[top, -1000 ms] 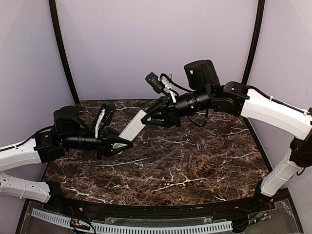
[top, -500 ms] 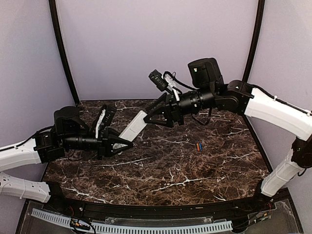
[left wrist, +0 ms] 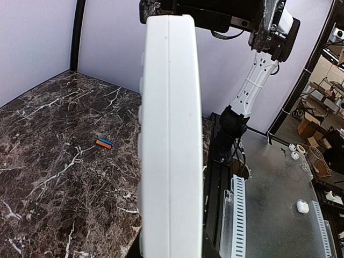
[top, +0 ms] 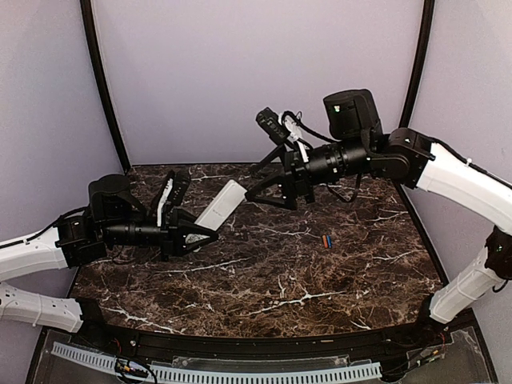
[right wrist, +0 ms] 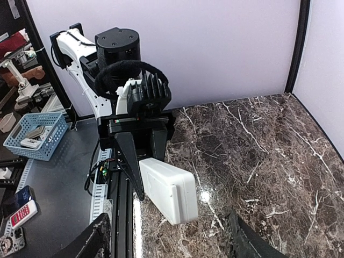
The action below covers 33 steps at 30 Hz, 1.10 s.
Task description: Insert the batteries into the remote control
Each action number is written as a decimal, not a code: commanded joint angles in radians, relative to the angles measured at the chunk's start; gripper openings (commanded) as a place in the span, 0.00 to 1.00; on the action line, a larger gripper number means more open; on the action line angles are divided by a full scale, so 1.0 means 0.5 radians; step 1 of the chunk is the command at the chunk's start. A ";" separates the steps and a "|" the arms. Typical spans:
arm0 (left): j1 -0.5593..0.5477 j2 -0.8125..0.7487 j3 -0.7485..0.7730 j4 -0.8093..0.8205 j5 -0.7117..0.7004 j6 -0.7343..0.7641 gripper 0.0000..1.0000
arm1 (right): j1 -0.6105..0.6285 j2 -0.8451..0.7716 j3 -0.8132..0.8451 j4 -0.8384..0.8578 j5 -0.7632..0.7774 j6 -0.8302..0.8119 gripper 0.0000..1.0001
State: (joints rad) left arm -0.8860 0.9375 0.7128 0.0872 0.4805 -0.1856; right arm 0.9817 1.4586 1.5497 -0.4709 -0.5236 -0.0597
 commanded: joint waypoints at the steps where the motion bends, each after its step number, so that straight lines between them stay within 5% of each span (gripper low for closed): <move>1: -0.007 -0.034 0.022 0.013 -0.019 0.067 0.00 | 0.012 -0.073 -0.029 0.109 -0.021 -0.065 0.66; 12: -0.007 -0.012 0.053 -0.007 -0.008 0.075 0.00 | 0.098 0.024 0.020 0.121 0.090 -0.091 0.40; 33: -0.005 0.011 0.061 0.026 0.023 0.092 0.00 | 0.106 0.105 0.046 0.114 0.120 -0.056 0.21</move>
State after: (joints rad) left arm -0.8860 0.9436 0.7139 0.0715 0.4786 -0.1555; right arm 1.0267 1.4986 1.5562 -0.4259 -0.4625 -0.0940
